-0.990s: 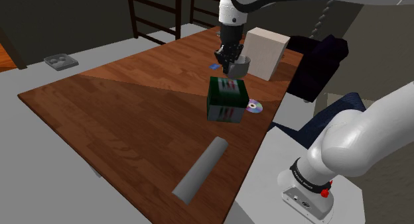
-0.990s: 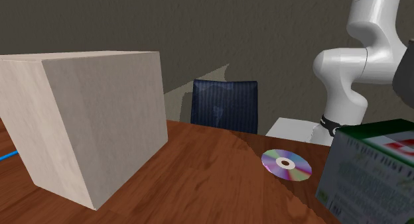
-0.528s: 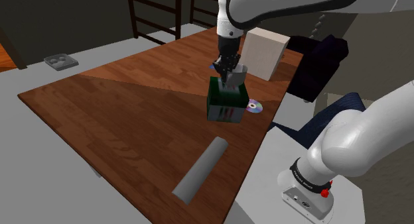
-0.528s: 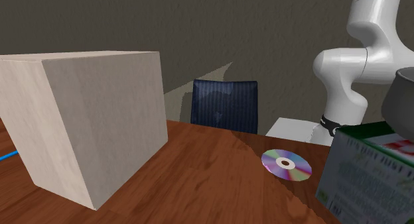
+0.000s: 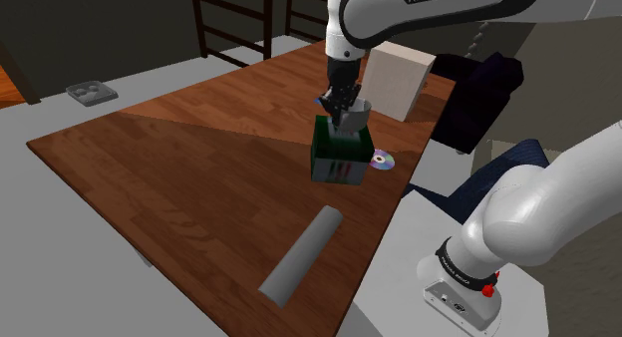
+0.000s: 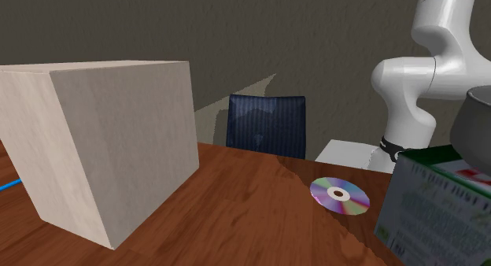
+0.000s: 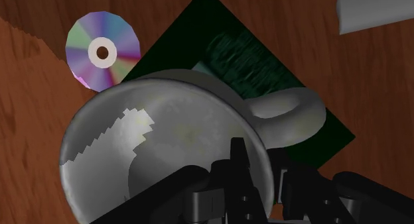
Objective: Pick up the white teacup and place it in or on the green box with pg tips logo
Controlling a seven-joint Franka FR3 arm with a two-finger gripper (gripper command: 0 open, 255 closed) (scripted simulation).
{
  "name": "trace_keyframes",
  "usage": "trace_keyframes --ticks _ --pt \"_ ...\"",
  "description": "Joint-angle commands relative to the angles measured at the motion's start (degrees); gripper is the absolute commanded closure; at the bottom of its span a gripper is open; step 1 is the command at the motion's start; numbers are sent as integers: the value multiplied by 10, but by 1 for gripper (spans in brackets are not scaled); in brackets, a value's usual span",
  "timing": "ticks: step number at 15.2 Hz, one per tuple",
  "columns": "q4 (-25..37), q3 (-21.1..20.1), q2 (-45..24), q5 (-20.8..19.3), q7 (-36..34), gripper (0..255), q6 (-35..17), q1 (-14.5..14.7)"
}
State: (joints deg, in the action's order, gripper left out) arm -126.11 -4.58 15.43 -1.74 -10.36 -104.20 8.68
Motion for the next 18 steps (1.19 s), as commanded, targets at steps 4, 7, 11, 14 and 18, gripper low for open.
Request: trace_keyframes --ticks 4,7,11,14,18 --pt "0 0 0 0 0 0 0 0" --pt "19 0 1 0 0 0 19 0" --pt "75 -1 -2 1 0 0 73 1" --pt "75 -1 -2 1 0 0 73 1" --pt "75 -1 -2 1 0 0 73 1"
